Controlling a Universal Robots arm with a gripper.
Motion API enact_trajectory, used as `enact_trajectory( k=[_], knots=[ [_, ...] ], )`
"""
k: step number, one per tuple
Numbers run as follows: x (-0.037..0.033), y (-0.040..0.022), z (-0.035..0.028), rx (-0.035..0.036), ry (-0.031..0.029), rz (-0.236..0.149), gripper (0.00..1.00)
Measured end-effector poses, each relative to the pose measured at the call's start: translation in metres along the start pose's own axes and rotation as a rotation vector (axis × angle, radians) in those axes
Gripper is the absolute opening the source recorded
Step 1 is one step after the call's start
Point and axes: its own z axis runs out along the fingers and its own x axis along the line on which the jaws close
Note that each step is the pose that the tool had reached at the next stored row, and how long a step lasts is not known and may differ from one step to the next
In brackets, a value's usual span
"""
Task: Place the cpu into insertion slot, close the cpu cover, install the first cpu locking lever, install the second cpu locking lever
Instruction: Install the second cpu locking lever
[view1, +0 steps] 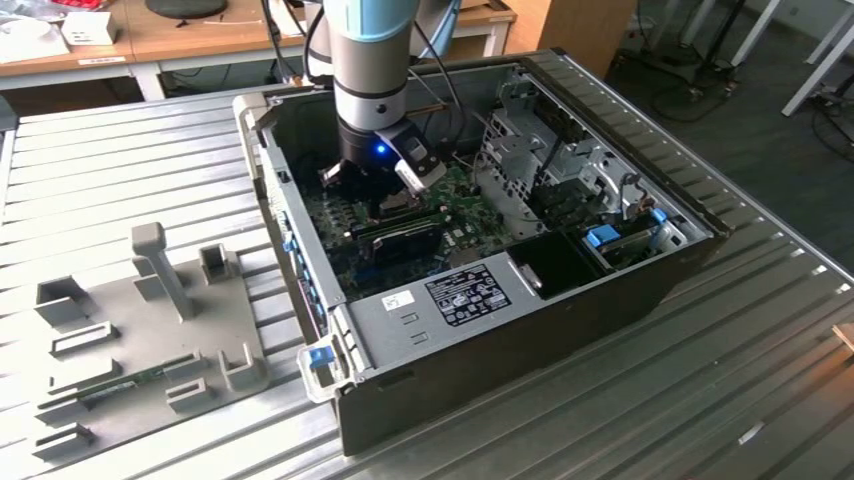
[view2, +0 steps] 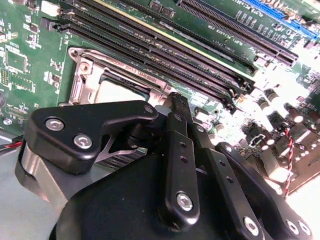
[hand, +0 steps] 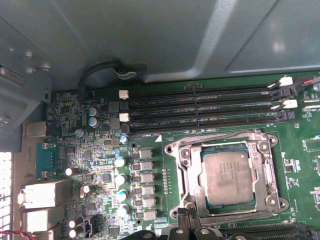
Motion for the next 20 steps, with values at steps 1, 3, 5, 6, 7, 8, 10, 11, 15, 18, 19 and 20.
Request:
enact_trajectory(
  k=[1, 3, 5, 6, 7, 8, 10, 11, 15, 18, 19, 20],
  knots=[
    [0.0, 0.0, 0.0, 0.0001, 0.0001, 0.0, 0.1],
    [0.0, 0.0, 0.0, 0.0003, 0.0001, 0.0, 0.1],
    [0.0, 0.0, 0.0001, 0.0002, 0.0001, 0.0, 0.1],
    [0.0, 0.0, 0.0001, 0.0002, 0.0001, 0.0, 0.1],
    [0.0, 0.0, 0.0002, 0.0001, 0.0001, 0.0, 0.1],
    [0.0, 0.0, 0.0002, 0.0002, 0.0001, 0.0, 0.1],
    [0.0, -0.0001, 0.0003, 0.0001, 0.0, 0.0, 0.1],
    [0.0002, -0.0001, 0.0004, 0.0001, 0.0, 0.0, 0.1],
    [0.0003, -0.0001, 0.0006, 0.0002, 0.0001, 0.0, 0.1],
    [0.0003, -0.0001, 0.0007, 0.0001, 0.0, 0.0, 0.1],
    [0.0003, -0.0001, 0.0007, 0.0001, 0.0, 0.0, 0.1],
    [0.0003, -0.0001, 0.0007, 0.0002, 0.0, 0.0, 0.1]
  ],
)
